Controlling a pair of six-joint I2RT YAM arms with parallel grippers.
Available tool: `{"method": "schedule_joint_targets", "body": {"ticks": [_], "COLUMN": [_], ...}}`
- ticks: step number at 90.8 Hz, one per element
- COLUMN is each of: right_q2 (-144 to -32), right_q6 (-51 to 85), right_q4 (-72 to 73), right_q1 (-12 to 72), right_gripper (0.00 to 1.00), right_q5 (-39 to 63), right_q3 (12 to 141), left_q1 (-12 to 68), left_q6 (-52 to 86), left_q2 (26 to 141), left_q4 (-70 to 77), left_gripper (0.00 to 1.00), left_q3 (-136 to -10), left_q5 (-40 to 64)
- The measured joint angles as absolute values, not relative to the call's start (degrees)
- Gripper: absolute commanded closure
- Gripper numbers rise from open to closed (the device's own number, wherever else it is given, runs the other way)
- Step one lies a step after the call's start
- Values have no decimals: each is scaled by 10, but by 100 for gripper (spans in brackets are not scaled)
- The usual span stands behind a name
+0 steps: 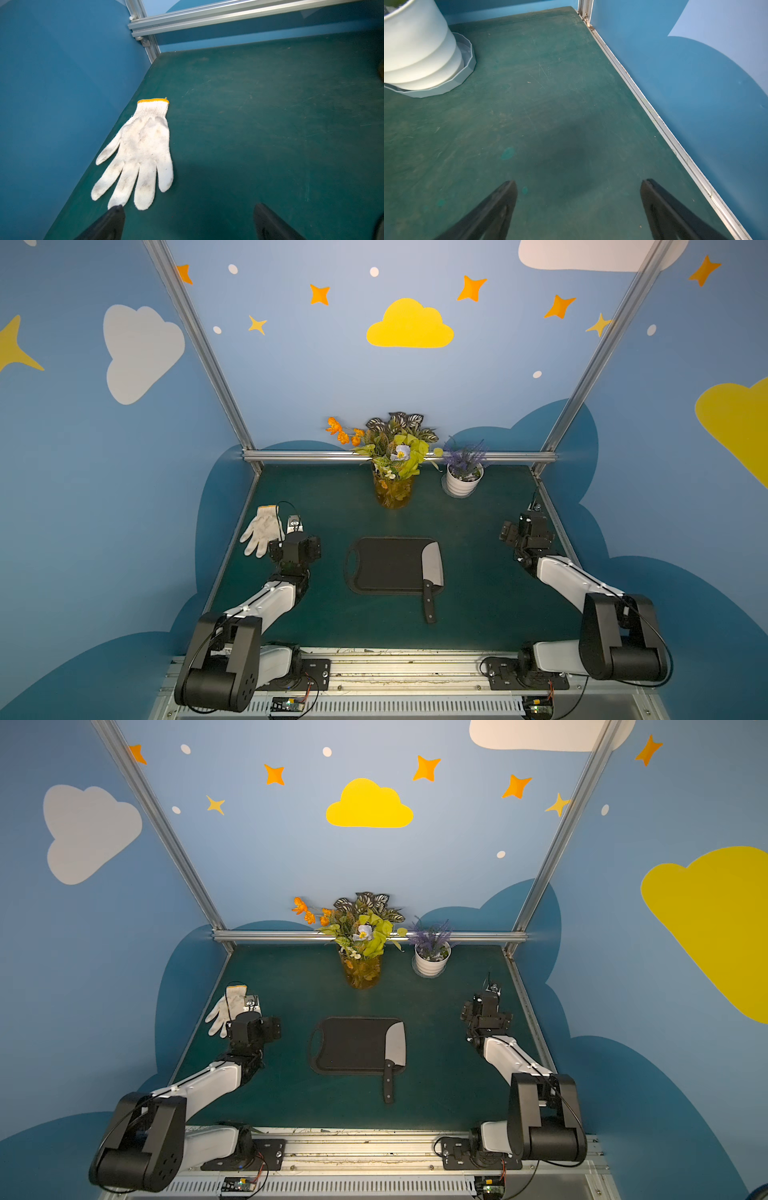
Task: Align the knife with the edge of the cutting board
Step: Reset both arms
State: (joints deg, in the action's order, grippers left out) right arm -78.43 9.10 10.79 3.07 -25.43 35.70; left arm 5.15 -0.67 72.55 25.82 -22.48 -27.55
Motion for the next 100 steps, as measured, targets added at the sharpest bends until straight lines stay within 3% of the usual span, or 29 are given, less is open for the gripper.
{"method": "schedule_joint_targets", "body": {"ticks": [31, 100], "right_q2": [-790, -820], "right_q6": [74, 38], "right_q4": [246, 326], "right_q1": [32, 31], "right_gripper": [2, 2], "right_q5": [-272, -199], "right_q3": [267, 262], "left_q1": [51, 41], "left_q6": [-36, -39], "left_q2": [744, 789], "left_q4": [320, 433], "left_gripper": [0, 0], "left_q3": [-213, -196], "left_q5": [-197, -49]}}
